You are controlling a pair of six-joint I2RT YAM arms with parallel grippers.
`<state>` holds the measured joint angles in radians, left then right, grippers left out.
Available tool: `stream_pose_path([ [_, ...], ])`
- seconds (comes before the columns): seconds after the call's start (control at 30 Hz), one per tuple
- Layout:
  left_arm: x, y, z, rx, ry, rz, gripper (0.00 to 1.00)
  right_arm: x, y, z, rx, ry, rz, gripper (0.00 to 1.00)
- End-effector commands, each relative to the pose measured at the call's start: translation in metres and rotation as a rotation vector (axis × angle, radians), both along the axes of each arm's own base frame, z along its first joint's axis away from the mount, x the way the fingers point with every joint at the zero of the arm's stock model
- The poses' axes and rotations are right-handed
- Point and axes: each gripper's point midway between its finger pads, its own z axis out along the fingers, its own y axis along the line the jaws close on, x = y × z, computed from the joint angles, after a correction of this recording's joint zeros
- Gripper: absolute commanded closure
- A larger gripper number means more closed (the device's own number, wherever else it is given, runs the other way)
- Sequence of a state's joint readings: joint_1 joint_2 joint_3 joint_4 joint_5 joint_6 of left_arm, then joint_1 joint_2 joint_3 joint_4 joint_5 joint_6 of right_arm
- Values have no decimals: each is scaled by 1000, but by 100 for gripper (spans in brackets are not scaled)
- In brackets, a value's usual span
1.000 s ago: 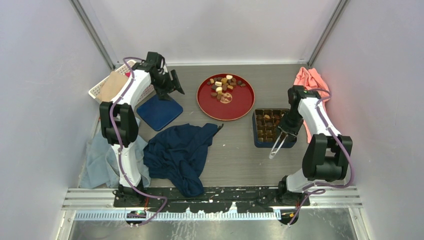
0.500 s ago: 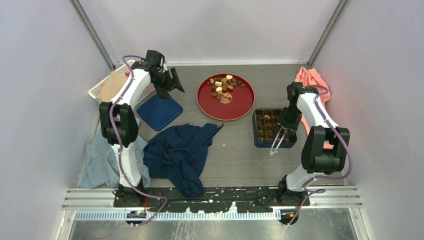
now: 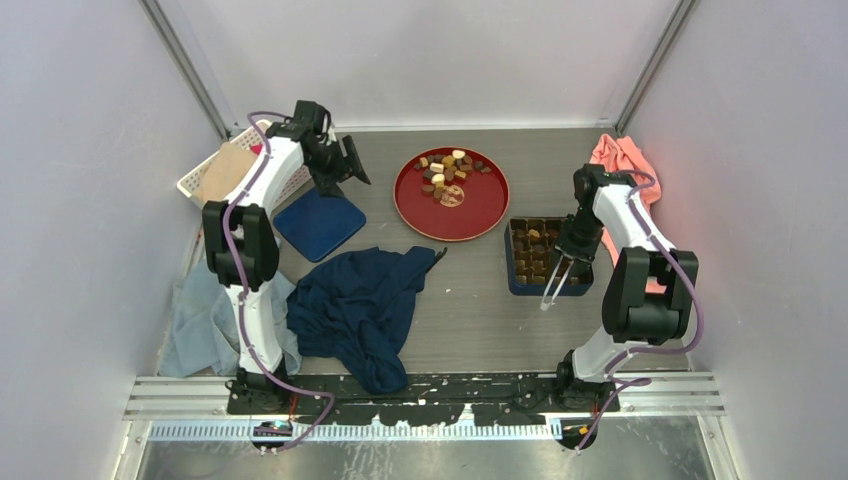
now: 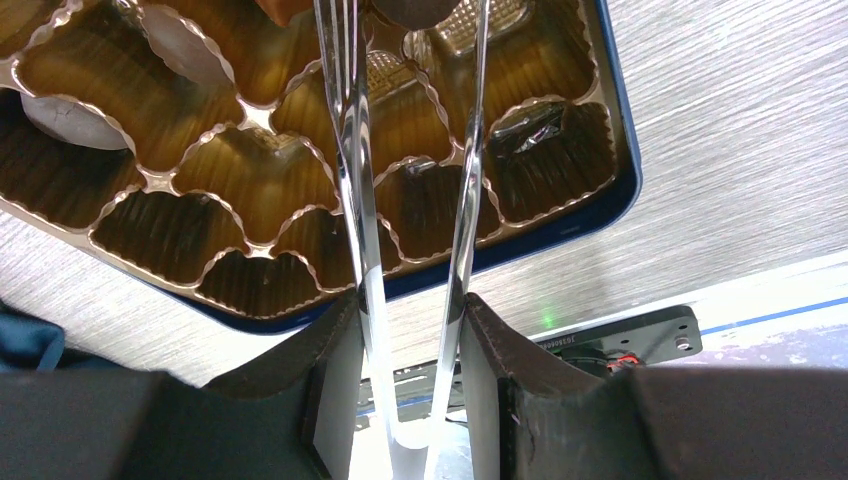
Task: Pack the chocolate
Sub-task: Place the fake chocolate in the packing box, then pick up the fake chocolate from the plate.
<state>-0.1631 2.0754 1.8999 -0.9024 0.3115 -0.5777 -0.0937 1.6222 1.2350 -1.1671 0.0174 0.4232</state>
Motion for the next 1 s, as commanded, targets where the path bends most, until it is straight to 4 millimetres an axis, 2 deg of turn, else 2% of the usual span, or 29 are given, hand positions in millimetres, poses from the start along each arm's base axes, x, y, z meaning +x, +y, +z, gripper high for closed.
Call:
stream_pose_path([
  [0.0, 16, -3, 21, -34, -69, 9, 26, 11, -3, 11, -7, -40, 9, 58],
  [0.63, 18, -3, 22, -35, -73, 14, 27, 13, -3, 14, -8, -50, 14, 53],
  [0.73, 17, -2, 24, -34, -76, 16, 26, 17, -3, 24, -11, -80, 15, 58],
  [0.87, 16, -3, 23, -39, -74, 14, 26, 34, -2, 47, -17, -150, 15, 67],
  [0.97, 15, -3, 24, -41, -74, 12, 27, 51, 11, 68, -22, -213, 50, 71],
])
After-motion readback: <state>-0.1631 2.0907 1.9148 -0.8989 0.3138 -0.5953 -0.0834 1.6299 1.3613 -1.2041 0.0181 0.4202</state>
